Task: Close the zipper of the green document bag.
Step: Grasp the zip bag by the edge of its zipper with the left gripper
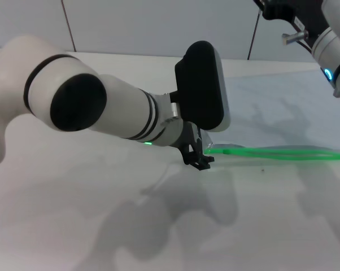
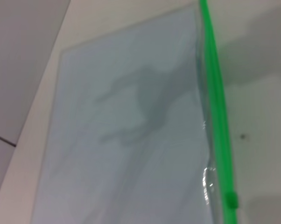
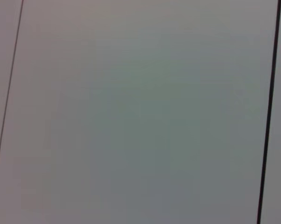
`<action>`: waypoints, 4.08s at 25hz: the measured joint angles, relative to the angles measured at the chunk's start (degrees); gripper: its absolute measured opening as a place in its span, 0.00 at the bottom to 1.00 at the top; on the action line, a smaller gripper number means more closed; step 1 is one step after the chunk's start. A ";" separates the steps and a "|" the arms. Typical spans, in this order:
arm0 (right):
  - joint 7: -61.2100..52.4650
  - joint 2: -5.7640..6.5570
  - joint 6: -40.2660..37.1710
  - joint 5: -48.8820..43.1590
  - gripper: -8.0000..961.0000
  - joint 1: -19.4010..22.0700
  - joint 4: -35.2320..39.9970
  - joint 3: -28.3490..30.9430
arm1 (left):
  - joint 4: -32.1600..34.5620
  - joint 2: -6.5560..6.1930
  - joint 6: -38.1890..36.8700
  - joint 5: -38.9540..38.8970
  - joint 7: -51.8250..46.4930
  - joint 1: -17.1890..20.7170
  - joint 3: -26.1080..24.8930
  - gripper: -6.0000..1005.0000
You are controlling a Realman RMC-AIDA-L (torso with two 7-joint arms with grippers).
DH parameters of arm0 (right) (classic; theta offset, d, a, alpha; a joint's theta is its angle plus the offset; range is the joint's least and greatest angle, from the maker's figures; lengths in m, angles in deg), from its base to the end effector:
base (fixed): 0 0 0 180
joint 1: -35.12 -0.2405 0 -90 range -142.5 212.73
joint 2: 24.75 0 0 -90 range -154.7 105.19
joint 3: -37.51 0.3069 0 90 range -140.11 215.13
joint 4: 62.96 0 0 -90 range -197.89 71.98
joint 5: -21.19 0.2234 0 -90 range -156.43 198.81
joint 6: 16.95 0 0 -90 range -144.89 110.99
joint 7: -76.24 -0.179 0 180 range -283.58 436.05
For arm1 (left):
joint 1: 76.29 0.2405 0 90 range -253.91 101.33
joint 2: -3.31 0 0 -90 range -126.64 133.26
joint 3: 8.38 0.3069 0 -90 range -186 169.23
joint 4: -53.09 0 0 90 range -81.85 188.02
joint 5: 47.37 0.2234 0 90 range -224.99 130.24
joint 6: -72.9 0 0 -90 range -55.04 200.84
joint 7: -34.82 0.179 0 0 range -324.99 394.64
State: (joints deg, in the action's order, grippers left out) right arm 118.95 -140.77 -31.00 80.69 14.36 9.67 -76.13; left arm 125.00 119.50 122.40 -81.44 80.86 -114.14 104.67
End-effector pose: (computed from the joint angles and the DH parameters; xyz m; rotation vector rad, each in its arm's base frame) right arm 0.1600 0.4544 -0.0450 -1.8433 0.3539 0.6718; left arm -0.1602 0.4221 -0.1529 -2.6387 0.1592 0.3776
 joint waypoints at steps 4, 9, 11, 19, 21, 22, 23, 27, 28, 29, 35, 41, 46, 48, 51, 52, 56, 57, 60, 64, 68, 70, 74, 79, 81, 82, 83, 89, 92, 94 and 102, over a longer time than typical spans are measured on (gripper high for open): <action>0.00 0.00 0.00 0.00 0.70 -0.26 0.04 0.00 | -1.78 -0.07 -2.59 -0.18 1.96 -0.06 -0.21 0.89; -0.07 0.00 -0.01 0.00 0.70 -0.64 0.25 -0.12 | -3.00 0.02 -4.79 -0.37 3.97 -0.12 -0.06 0.89; -0.08 0.00 -0.01 0.00 0.70 -0.66 0.25 -0.15 | -3.46 0.11 -5.49 -0.54 4.26 -0.12 0.07 0.88; -0.09 0.00 -0.01 0.00 0.70 -0.75 0.29 -0.21 | -5.67 0.04 -8.66 -3.42 6.98 -0.21 0.14 0.88; -0.09 0.00 -0.01 0.00 0.70 -0.87 0.30 -0.31 | -5.73 0.04 -8.81 -3.47 7.10 -0.21 0.14 0.88; -0.09 0.00 -0.01 0.00 0.70 -0.93 0.30 -0.35 | -5.82 0.03 -9.12 -3.53 7.31 -0.21 0.15 0.88; -0.09 0.00 -0.01 0.00 0.70 -0.99 0.31 -0.40 | -6.01 0.04 -9.51 -3.55 7.47 -0.21 0.17 0.88; -0.09 0.00 -0.01 0.00 0.70 -1.03 0.33 -0.58 | -7.50 0.06 -12.43 -3.68 8.06 -0.19 1.21 0.88; -0.09 0.00 -0.01 0.00 0.70 -1.03 0.33 -0.59 | -7.84 0.03 -13.09 -3.79 8.21 -0.19 1.48 0.88; -0.09 0.00 -0.01 0.00 0.70 -1.04 0.33 -0.60 | -8.02 0.00 -13.67 -4.02 8.54 -0.16 1.64 0.88; -0.09 0.00 0.03 0.00 0.70 -1.19 0.33 -0.76 | -9.16 -0.11 -16.07 -6.24 10.64 -0.08 1.73 0.88; -0.09 0.00 0.07 0.00 0.70 -1.21 0.32 -0.85 | -11.05 0.02 -19.32 -12.81 16.63 -0.12 2.24 0.88; -0.09 0.00 0.08 0.00 0.70 -1.21 0.32 -0.88 | -12.15 -0.05 -20.74 -15.96 19.16 -0.09 2.26 0.88; -0.09 0.00 0.08 0.00 0.70 -1.21 0.32 -0.88 | -12.81 0.02 -21.21 -16.19 19.52 -0.11 2.26 0.88; -0.09 0.00 0.08 0.00 0.70 -1.21 0.36 -0.88 | -13.71 0.03 -22.10 -16.63 19.92 -0.13 2.35 0.88; -0.09 0.00 0.08 0.00 0.70 -1.21 0.42 -0.88 | -13.91 0.03 -22.41 -16.81 20.12 -0.14 2.38 0.88; -0.09 0.00 0.08 0.00 0.70 -1.04 0.91 -0.89 | -14.83 0.02 -24.29 -17.91 21.57 -0.17 2.45 0.88; -0.08 0.00 0.08 0.00 0.70 -1.02 0.95 -0.98 | -15.12 0.02 -24.67 -18.66 22.28 -0.19 2.45 0.87; -0.09 0.00 0.08 0.00 0.70 -1.00 1.00 -1.22 | -15.46 0.00 -25.03 -21.61 24.85 -0.25 2.45 0.87; -0.08 0.00 0.08 0.00 0.70 -1.01 1.09 -1.23 | -15.50 -0.07 -25.07 -24.60 27.20 -0.34 2.43 0.87; -0.09 0.00 0.08 0.00 0.70 -1.05 1.11 -1.27 | -16.68 -0.01 -25.10 -25.22 27.42 -1.06 2.43 0.86; -0.09 0.00 0.08 0.00 0.70 -1.05 1.14 -1.31 | -17.51 0.02 -25.10 -25.75 27.44 -1.51 2.68 0.85; -0.08 0.00 0.08 0.00 0.70 -0.96 1.44 -1.32 | -18.32 -0.02 -25.11 -27.06 27.77 -2.15 3.18 0.81; -0.09 0.00 0.08 0.00 0.70 -0.91 1.73 -1.37 | -18.48 -0.01 -25.19 -27.39 28.13 -2.23 3.22 0.77; -0.09 0.00 0.08 0.00 0.69 -0.90 1.73 -1.40 | -18.48 0.00 -25.23 -27.41 28.14 -2.24 3.23 0.75; -0.08 0.00 0.08 0.00 0.69 -0.89 1.73 -1.40 | -18.49 0.00 -25.25 -27.42 28.14 -2.27 3.23 0.75; -0.08 0.00 0.08 0.00 0.69 -0.89 1.73 -1.40 | -18.49 0.00 -25.24 -27.42 28.14 -2.29 3.23 0.74; -0.08 0.00 0.47 0.00 0.68 -0.80 2.05 -1.39 | -18.67 0.00 -26.11 -27.44 28.14 -2.32 3.21 0.64; -0.09 0.00 1.54 0.00 0.68 -0.78 2.31 -1.18 | -18.68 0.00 -26.84 -27.35 28.16 -2.26 3.50 0.58; -0.07 0.00 1.88 0.00 0.67 -0.77 2.46 -1.11 | -18.68 -0.04 -27.07 -27.37 28.43 -2.26 3.82 0.53; 0.21 0.02 2.11 -0.34 0.66 -0.69 2.75 -1.45 | -19.16 -0.01 -31.45 -27.45 28.79 -1.29 5.17 0.23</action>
State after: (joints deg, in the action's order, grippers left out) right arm 119.16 -140.75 -28.89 80.35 13.66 12.42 -77.58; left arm 105.85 119.49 90.95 -108.89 109.65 -115.43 109.83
